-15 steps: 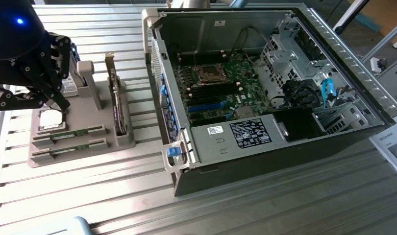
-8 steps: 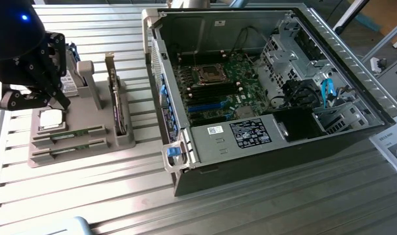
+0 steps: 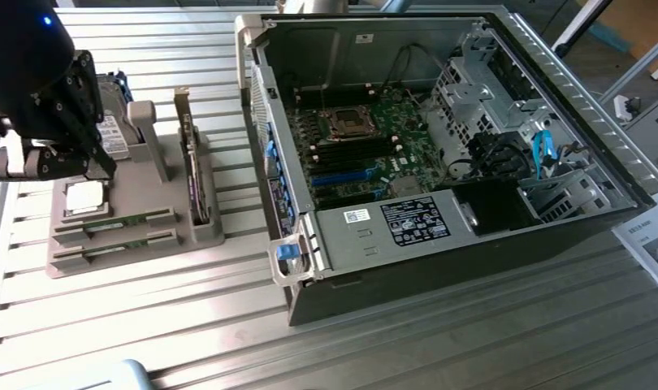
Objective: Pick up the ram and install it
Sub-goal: 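Pick up the ram and move it above insertion slot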
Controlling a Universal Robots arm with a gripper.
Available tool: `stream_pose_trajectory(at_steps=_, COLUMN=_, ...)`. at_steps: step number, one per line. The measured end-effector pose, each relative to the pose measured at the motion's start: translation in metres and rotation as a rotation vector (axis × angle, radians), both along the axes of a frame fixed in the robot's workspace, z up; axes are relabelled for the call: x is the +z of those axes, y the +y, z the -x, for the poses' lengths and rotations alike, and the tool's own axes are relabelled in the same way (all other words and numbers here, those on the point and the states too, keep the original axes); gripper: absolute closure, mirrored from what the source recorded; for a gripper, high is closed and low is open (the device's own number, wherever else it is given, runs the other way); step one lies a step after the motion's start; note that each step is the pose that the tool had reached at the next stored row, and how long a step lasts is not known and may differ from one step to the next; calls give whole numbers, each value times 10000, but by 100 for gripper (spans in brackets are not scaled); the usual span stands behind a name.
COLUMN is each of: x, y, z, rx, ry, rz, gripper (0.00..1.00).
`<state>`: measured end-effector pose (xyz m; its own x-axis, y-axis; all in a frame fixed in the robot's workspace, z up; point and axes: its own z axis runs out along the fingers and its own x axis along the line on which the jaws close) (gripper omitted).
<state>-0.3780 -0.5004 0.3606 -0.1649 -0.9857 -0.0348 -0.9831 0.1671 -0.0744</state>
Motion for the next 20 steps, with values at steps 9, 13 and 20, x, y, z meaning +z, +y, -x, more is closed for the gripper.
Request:
stream_pose_trajectory(at_steps=9, x=-6, y=-2, z=-1, rx=1384, ry=169, rz=-10, gripper=90)
stream_pose_trajectory(at_steps=13, x=-17, y=0, z=-2, rx=1380, ry=756, rz=-52, gripper=90)
stream_pose_trajectory(at_steps=20, x=-17, y=0, z=-2, rx=1380, ry=759, rz=-51, gripper=64)
